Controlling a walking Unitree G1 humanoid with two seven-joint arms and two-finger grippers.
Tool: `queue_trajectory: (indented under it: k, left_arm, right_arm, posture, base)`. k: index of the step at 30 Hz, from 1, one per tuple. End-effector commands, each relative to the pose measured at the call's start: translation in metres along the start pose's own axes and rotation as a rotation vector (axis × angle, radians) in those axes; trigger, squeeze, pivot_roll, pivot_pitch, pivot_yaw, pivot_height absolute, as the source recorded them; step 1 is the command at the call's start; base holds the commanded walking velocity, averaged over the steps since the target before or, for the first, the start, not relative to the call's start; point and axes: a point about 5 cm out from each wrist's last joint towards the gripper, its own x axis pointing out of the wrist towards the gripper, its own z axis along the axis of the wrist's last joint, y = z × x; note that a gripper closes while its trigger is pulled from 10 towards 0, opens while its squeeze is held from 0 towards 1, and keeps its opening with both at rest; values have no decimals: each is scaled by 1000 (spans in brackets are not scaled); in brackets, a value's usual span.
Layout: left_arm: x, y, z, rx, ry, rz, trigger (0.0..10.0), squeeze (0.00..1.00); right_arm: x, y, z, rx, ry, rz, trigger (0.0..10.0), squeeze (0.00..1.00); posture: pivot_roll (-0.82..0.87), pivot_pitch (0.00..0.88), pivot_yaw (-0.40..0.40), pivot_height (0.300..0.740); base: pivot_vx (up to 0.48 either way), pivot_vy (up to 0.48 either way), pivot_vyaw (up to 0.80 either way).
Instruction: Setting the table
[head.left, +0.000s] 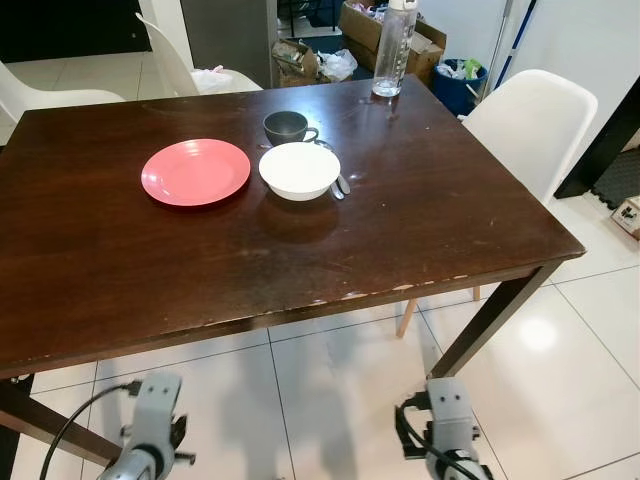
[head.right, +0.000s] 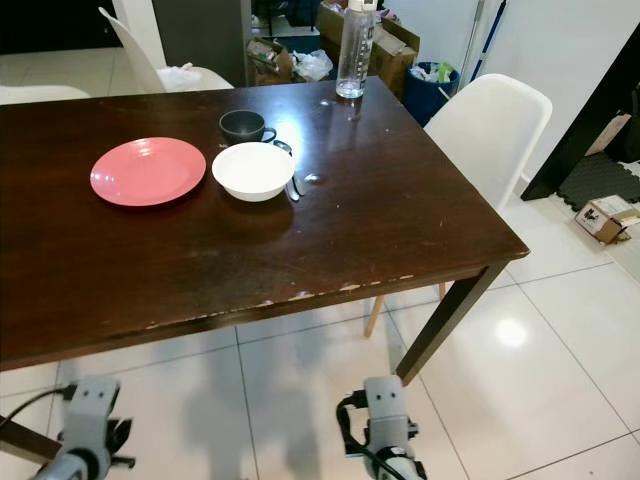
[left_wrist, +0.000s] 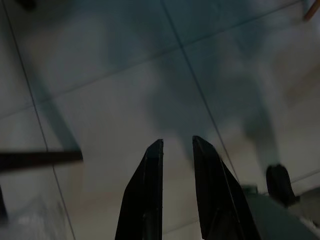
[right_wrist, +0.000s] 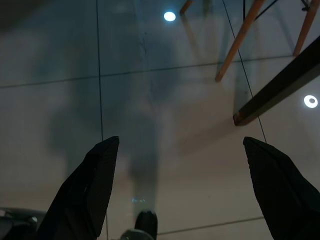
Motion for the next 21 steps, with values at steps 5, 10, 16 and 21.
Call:
queue_trajectory:
  k: [5, 10, 16, 21]
  left_arm:
    - [6, -9, 3, 30, -17, -38, 10000, 0]
    - [6, -12, 5, 37, -30, -53, 10000, 0]
    - [6, 1, 10, 13, -44, -17, 10000, 0]
    - [2, 2, 4, 27, -29, -39, 10000, 0]
  right_arm:
    - [1, -4, -3, 9, -5, -10, 10000, 0]
    - [3, -3, 0, 20, -13, -4, 10000, 0]
    - [6, 10, 2, 29, -23, 34, 10000, 0]
    - [5, 14, 2, 20, -33, 48, 10000, 0]
  posture:
    - [-62, 65, 84, 740]
    - [-53, 59, 86, 740]
    - [-19, 58, 81, 740]
    - [-23, 70, 83, 740]
  base:
    - [0, 0, 0]
    - [0, 0, 0]
    - [0, 0, 0]
    - [0, 0, 0]
